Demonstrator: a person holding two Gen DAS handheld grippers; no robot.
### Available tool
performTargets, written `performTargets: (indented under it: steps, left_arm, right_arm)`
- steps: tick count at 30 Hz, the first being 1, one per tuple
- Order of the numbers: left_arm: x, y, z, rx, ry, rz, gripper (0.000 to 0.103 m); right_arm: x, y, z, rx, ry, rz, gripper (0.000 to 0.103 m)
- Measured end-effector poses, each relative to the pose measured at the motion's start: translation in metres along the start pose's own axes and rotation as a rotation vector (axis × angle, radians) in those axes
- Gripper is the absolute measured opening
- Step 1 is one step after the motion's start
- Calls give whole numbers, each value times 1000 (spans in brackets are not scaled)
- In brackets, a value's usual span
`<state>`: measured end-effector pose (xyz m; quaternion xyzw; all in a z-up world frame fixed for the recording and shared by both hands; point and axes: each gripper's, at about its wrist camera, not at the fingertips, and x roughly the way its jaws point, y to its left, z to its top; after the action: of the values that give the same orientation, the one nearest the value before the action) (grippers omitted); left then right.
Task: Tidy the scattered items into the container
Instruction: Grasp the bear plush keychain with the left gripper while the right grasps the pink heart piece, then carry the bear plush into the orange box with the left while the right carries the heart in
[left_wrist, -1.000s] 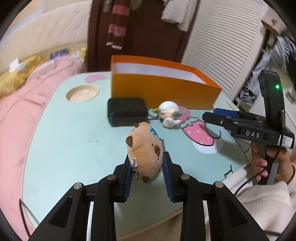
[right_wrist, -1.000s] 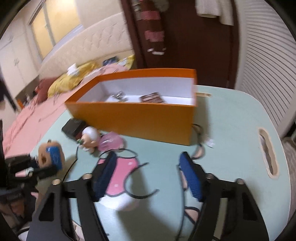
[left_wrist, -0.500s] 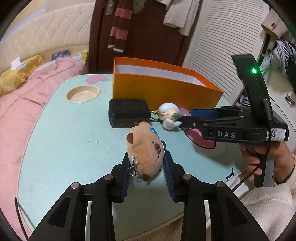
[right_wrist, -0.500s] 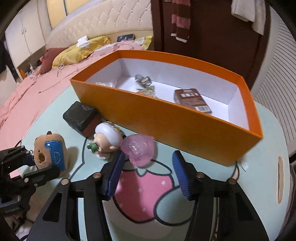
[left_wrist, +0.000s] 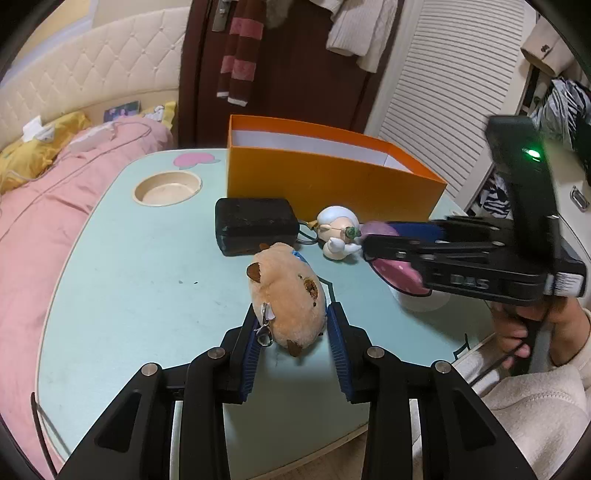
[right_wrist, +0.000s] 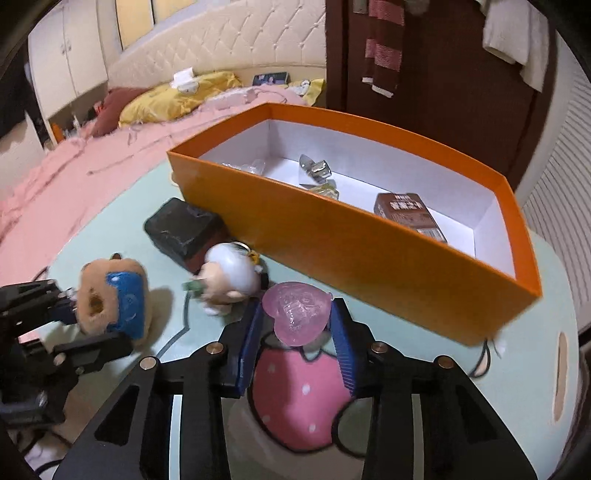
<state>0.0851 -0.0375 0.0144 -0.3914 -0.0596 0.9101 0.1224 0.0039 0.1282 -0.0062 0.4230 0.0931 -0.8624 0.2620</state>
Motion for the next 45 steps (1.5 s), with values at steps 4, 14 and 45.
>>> performTargets:
  steps: [4, 14, 45]
  left_arm:
    - [-2, -1, 0, 3, -11, 0, 31]
    - [-11, -7, 4, 20, -68, -15, 31]
    - [-8, -22, 78, 53, -130, 12, 31]
  right_arm:
    - [-21, -9, -13, 41, -44, -5, 39]
    - [-56, -14, -29, 70, -140, -29, 39]
    - [-72, -13, 12, 52, -244, -47, 39]
